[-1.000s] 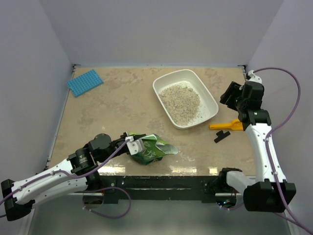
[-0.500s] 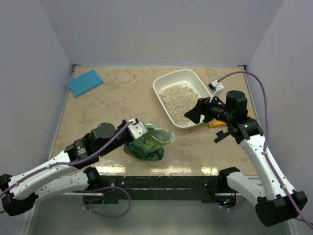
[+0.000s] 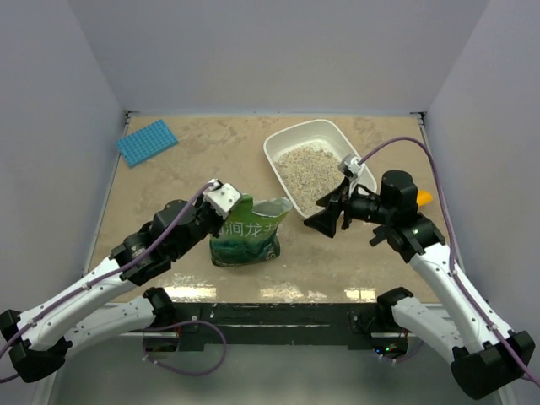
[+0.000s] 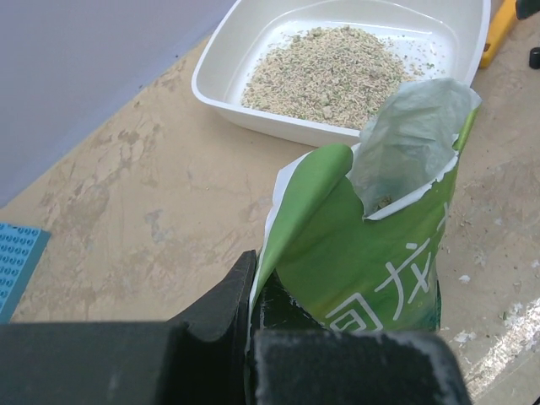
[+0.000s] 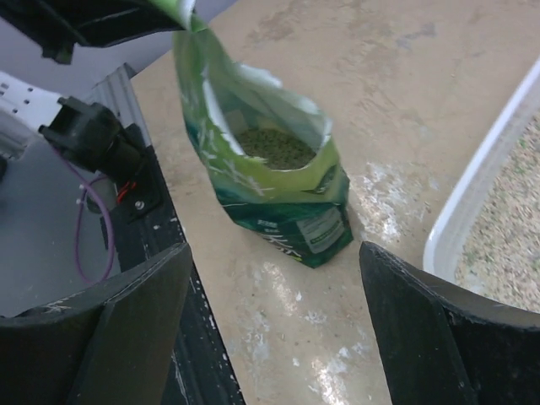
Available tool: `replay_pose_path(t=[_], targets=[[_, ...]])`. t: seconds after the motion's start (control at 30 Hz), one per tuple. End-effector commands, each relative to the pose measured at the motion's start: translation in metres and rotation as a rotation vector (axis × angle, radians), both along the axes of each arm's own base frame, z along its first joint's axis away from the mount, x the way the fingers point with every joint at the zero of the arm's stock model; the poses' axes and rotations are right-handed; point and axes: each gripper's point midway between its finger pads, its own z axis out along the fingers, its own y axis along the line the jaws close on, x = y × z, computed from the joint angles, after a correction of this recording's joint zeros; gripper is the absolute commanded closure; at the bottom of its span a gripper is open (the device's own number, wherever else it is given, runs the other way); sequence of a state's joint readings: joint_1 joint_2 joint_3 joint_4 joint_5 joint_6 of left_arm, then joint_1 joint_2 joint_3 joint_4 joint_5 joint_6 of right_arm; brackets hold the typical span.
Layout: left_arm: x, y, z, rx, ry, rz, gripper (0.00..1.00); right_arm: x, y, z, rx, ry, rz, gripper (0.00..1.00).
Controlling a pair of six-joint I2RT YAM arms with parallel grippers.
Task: Fill the litter box with clean litter
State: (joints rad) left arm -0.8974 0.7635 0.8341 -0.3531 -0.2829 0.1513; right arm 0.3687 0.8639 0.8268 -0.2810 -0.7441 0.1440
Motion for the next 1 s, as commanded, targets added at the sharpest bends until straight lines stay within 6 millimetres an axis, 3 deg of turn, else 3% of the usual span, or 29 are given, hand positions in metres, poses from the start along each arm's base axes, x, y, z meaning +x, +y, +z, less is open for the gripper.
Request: replay_pose_path(t=[0.0, 0.13, 0.37, 0.63, 0.97], targets=[[0.006, 0.006, 0.021, -0.090, -0.044, 0.045, 1.00, -0.016, 0.029, 0.014, 0.030, -0.166, 0.168, 0.10], [0.003, 0.009, 0.016, -0.080, -0.043, 0.041, 1.00, -0.010, 0.037, 0.001, -0.053, -0.265, 0.201, 0.02], [-0.006, 0.014, 0.014, -0.086, -0.046, 0.014, 1.00, 0.011, 0.037, -0.016, -0.162, -0.402, 0.226, 0.02], [-0.013, 0.016, 0.003, -0.074, -0.048, -0.015, 1.00, 0.023, 0.056, -0.032, -0.154, -0.436, 0.329, 0.02], [-0.017, 0.020, 0.002, -0.067, -0.056, -0.022, 1.00, 0.015, 0.081, -0.012, 0.014, -0.482, 0.458, 0.02]])
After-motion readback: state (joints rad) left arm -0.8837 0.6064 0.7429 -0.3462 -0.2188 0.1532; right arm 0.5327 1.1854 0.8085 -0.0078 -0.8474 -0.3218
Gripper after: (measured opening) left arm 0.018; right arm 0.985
